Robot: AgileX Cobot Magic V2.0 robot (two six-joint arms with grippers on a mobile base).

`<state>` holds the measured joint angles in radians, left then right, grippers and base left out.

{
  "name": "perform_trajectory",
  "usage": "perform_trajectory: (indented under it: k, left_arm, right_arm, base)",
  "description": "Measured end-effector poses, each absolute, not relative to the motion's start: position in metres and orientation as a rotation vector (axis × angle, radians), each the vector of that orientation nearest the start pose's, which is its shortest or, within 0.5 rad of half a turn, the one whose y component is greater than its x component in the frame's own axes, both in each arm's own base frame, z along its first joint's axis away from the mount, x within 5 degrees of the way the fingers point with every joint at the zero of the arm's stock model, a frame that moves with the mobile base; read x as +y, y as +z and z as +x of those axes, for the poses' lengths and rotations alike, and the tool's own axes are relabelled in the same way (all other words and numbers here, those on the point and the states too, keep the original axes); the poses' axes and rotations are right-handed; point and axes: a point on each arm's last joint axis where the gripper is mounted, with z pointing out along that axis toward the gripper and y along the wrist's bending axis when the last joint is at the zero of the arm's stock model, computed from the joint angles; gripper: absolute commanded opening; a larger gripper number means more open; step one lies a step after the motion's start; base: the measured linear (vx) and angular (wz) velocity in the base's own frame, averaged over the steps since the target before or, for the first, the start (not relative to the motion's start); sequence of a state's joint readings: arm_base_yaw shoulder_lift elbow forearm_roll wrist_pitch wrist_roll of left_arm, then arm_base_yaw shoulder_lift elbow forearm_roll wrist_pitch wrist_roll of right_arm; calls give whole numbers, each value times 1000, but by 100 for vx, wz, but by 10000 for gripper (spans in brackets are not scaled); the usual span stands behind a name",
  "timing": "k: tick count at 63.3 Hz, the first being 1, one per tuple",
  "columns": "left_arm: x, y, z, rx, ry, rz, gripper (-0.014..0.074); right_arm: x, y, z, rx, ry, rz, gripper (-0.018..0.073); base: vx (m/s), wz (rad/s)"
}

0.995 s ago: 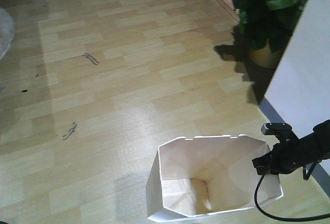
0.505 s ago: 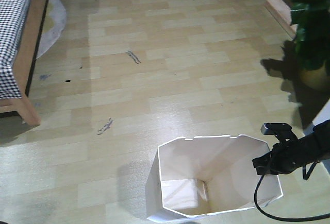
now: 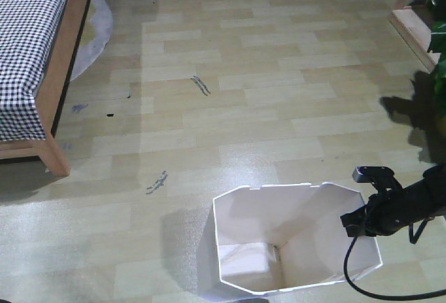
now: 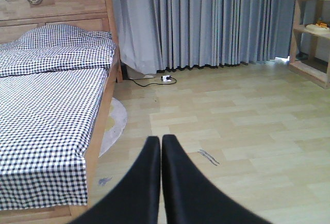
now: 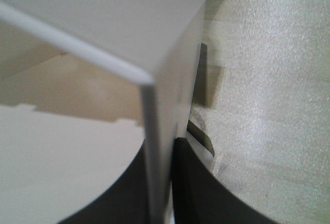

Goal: Move trash bin to bedside with robot
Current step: 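Hold the bin in the right gripper while turning away from the desk, then carry the held bin across the floor toward the bed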

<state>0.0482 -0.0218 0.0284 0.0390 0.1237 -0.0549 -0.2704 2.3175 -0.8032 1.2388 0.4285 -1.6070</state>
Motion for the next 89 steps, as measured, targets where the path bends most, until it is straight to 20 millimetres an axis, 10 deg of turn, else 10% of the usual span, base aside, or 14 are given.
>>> perform_trajectory:
  k: [89]
  left_arm:
    - [3, 194, 56, 1613, 29, -56, -6]
  right_arm:
    - [-40, -25, 277, 2954, 568, -188, -5]
  base:
    - [24, 5]
